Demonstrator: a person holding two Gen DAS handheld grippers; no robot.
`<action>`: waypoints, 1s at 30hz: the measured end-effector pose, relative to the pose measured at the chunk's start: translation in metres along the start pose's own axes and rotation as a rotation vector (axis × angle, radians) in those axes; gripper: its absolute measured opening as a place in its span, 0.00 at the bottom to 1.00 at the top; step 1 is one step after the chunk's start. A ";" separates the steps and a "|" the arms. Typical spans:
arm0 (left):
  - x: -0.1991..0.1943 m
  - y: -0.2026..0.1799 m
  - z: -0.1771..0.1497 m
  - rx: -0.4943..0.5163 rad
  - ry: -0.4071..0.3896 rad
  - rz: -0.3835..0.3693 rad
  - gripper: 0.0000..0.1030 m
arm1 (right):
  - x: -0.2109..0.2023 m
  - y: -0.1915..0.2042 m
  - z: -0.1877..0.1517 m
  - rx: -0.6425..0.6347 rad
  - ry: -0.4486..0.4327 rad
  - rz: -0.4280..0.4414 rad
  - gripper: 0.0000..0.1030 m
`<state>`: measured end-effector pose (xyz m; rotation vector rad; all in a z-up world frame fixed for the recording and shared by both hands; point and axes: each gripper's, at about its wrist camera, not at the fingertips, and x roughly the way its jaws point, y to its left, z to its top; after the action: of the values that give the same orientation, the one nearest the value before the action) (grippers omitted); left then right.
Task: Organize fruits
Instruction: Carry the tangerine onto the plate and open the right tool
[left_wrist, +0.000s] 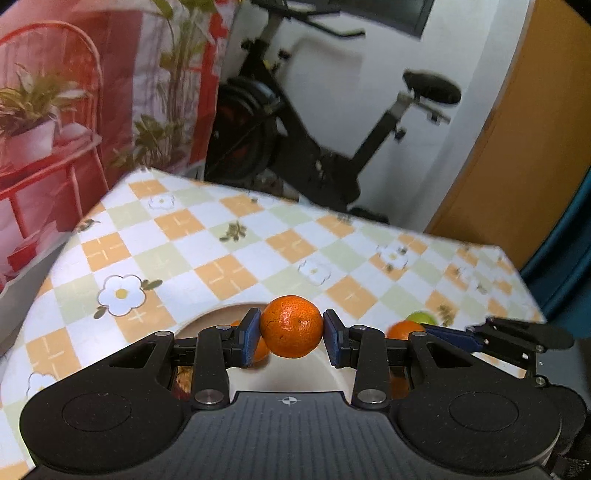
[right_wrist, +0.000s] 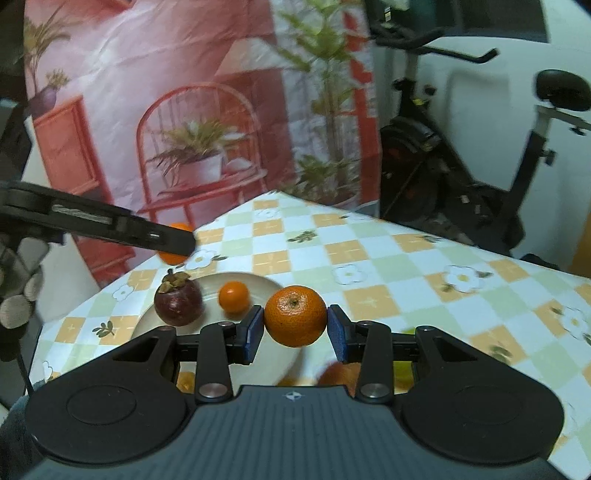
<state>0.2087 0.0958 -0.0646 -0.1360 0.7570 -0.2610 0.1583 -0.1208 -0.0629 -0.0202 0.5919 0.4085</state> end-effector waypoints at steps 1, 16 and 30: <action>0.006 0.003 0.001 0.005 0.019 -0.011 0.37 | 0.010 0.005 0.003 -0.011 0.015 0.006 0.39; 0.063 0.008 -0.001 0.032 0.151 -0.064 0.37 | 0.096 0.024 0.001 -0.091 0.229 -0.014 0.39; 0.072 0.004 -0.002 0.005 0.153 -0.055 0.41 | 0.108 0.028 0.002 -0.104 0.291 -0.034 0.42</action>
<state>0.2579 0.0790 -0.1146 -0.1336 0.9055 -0.3284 0.2294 -0.0551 -0.1176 -0.1916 0.8558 0.4064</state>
